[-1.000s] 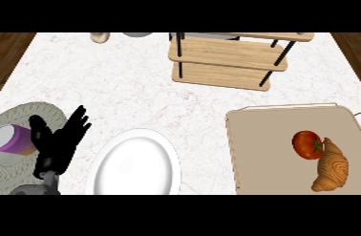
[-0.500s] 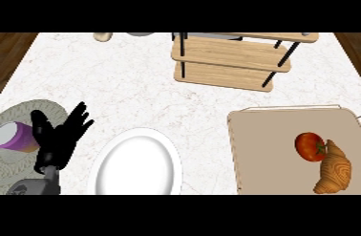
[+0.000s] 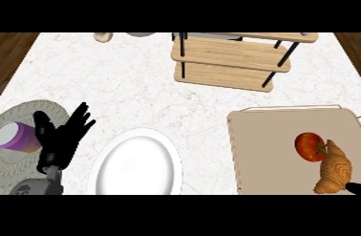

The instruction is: Pick the tomato from the tray and place it in the tiered shelf

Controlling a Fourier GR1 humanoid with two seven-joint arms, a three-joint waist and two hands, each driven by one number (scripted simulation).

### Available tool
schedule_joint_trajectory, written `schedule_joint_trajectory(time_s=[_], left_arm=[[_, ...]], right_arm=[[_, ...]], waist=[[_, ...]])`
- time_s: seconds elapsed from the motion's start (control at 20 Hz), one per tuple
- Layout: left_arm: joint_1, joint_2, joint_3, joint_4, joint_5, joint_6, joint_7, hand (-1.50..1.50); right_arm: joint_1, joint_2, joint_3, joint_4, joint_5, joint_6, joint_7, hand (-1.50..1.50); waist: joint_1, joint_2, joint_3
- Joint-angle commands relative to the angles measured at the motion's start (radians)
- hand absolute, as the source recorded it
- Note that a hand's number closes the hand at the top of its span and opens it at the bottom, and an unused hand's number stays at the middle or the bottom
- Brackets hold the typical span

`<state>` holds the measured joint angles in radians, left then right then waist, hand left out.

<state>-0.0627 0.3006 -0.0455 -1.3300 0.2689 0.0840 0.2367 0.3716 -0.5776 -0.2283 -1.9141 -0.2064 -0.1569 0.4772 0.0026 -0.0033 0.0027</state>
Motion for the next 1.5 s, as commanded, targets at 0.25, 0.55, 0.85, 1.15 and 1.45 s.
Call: schedule_joint_trajectory(time_s=[0.25, 0.55, 0.85, 1.15, 1.45], left_arm=[[0.008, -0.037, 0.018, 0.032, -0.055, 0.018, -0.001, 0.00], [0.070, -0.046, 0.036, -0.026, -0.042, -0.038, -0.002, 0.00], [0.048, -0.087, 0.029, -0.048, -0.093, 0.002, 0.044, 0.00], [0.035, -0.074, 0.064, -0.035, -0.086, -0.047, 0.043, 0.00], [0.120, -0.102, 0.050, -0.133, -0.108, -0.045, 0.065, 0.00]], right_arm=[[-0.062, 0.090, 0.090, 0.027, 0.191, -0.015, 0.139, -1.50], [-0.076, 0.145, 0.086, 0.059, 0.286, 0.003, 0.132, -1.50], [-0.162, 0.206, 0.103, 0.052, 0.371, -0.003, 0.228, -1.50], [-0.212, 0.260, 0.136, 0.210, 0.490, -0.027, 0.158, -1.50], [-0.279, 0.252, 0.074, 0.291, 0.522, -0.012, 0.181, -1.50]], waist=[[-0.004, 0.003, -0.003], [-0.004, 0.003, -0.003], [-0.003, 0.003, -0.003], [-0.003, 0.003, -0.003], [0.001, 0.003, -0.003]])
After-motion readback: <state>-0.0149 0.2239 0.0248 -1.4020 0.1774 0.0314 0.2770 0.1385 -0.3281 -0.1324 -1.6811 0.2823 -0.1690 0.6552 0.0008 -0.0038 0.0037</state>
